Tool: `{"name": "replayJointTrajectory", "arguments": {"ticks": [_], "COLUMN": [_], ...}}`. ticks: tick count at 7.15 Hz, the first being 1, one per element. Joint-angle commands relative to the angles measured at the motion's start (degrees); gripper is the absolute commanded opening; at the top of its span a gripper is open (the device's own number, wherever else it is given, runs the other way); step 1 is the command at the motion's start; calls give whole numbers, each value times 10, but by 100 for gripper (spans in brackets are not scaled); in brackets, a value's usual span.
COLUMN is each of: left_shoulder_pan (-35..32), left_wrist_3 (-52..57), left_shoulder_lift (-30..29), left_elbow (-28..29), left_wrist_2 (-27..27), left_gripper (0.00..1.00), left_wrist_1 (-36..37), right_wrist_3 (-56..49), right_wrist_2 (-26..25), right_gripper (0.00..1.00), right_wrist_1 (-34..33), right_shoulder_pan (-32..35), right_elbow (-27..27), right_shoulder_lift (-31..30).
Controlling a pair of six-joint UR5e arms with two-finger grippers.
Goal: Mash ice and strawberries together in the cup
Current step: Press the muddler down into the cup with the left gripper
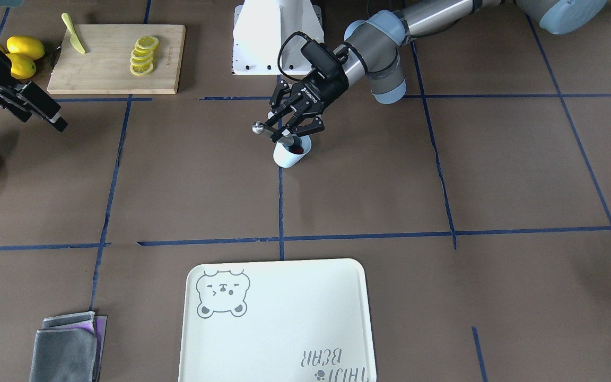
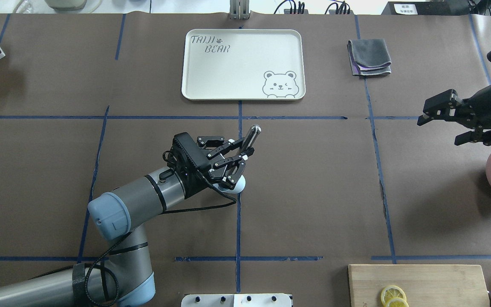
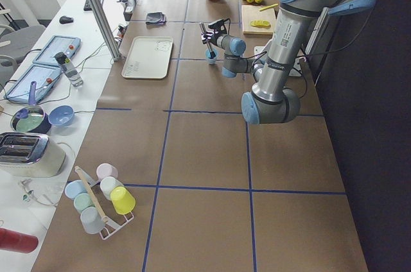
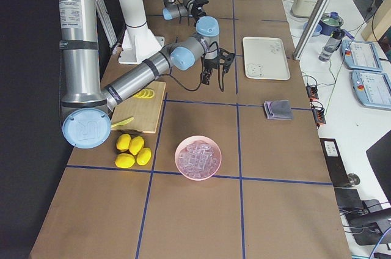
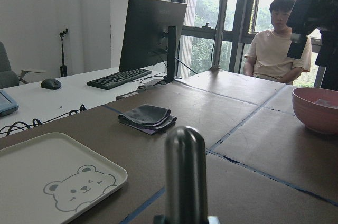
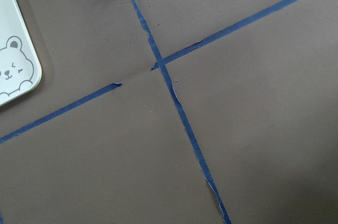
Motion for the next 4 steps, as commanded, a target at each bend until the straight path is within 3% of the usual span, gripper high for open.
{"name": "replayJointTrajectory", "arguments": {"ticks": [1,3,4], "left_shoulder_pan": [0,-6,-19], "left_wrist_3": [0,-1,-2], "left_shoulder_lift": [-5,-6,-6], "left_elbow": [-35,-66,-104], "left_wrist_2": [-2,-2,-2], "left_gripper": [0,0,0], "left_wrist_1": [5,20,83], "right_wrist_3": [0,0,0], "right_wrist_2": [0,-1,-1], "right_gripper": [100,100,100], "right_wrist_1": [0,0,0], "right_shoulder_pan": [0,-1,-1], "right_elbow": [0,-1,-1], "right_shoulder_lift": [0,0,0]}}
